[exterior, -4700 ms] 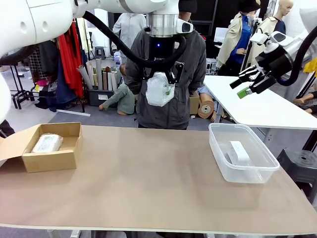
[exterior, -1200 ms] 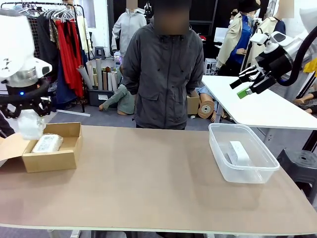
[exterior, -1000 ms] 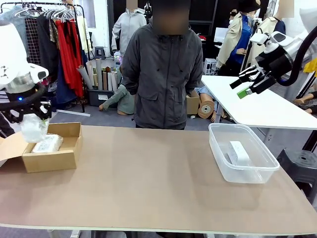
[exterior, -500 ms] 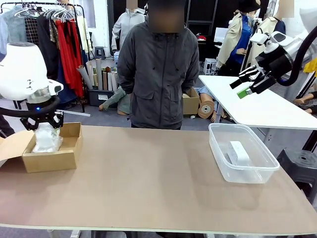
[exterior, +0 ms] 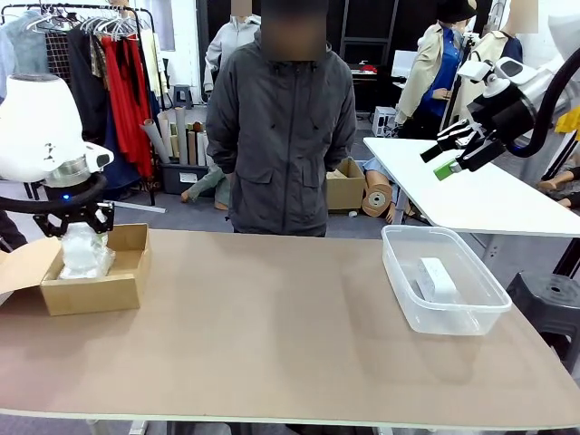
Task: Separate and place wrapped and unwrapped clocks.
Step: If the picked Digital clock is wrapped, place it in the Package Box ; if not, place it in the Organizing box.
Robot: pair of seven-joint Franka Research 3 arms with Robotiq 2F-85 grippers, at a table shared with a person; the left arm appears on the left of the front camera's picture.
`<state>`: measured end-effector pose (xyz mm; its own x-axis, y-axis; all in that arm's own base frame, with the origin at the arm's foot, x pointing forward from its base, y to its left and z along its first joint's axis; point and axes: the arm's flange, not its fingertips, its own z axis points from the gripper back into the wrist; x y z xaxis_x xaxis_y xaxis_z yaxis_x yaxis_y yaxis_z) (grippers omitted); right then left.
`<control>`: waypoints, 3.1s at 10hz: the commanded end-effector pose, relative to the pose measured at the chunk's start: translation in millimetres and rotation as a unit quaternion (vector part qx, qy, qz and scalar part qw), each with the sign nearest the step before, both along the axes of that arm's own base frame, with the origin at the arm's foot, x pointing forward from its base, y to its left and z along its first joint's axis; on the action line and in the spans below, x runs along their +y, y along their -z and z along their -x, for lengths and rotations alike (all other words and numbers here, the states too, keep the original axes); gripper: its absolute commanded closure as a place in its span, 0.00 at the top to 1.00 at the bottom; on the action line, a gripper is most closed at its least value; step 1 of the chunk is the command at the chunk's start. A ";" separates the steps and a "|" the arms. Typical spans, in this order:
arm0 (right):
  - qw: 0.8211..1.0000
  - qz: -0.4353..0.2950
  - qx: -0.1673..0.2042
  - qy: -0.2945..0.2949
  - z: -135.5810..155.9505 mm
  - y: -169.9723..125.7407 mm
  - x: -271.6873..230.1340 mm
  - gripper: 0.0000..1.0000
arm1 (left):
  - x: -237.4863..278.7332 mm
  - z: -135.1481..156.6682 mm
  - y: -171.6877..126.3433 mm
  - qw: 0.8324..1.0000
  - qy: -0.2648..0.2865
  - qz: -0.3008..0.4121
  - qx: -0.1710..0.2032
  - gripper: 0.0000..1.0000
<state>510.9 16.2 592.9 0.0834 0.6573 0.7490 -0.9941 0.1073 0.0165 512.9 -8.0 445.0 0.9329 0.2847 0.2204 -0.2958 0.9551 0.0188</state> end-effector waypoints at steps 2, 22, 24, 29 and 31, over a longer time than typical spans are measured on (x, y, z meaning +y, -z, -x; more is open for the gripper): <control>1.000 0.005 -0.008 -0.009 0.9 -0.7 -0.7 1.00 | -1.6 -16.6 7.0 0.995 0.088 0.046 0.028 0.00; 1.000 0.005 -0.008 -0.009 0.9 -0.7 -0.7 1.00 | 4.8 -66.5 57.5 0.989 0.141 0.048 -0.020 0.00; 1.000 0.005 -0.008 -0.009 0.9 -0.7 -0.7 1.00 | 1.9 -67.7 67.1 0.990 0.132 0.052 -0.016 0.00; 1.000 0.005 -0.008 -0.009 0.9 -0.7 -0.7 1.00 | -2.0 -67.4 83.0 0.991 0.125 0.047 -0.004 0.80; 1.000 0.005 -0.008 -0.009 0.9 -0.7 -0.7 1.00 | -2.0 -67.1 82.0 0.991 0.125 0.044 -0.004 1.00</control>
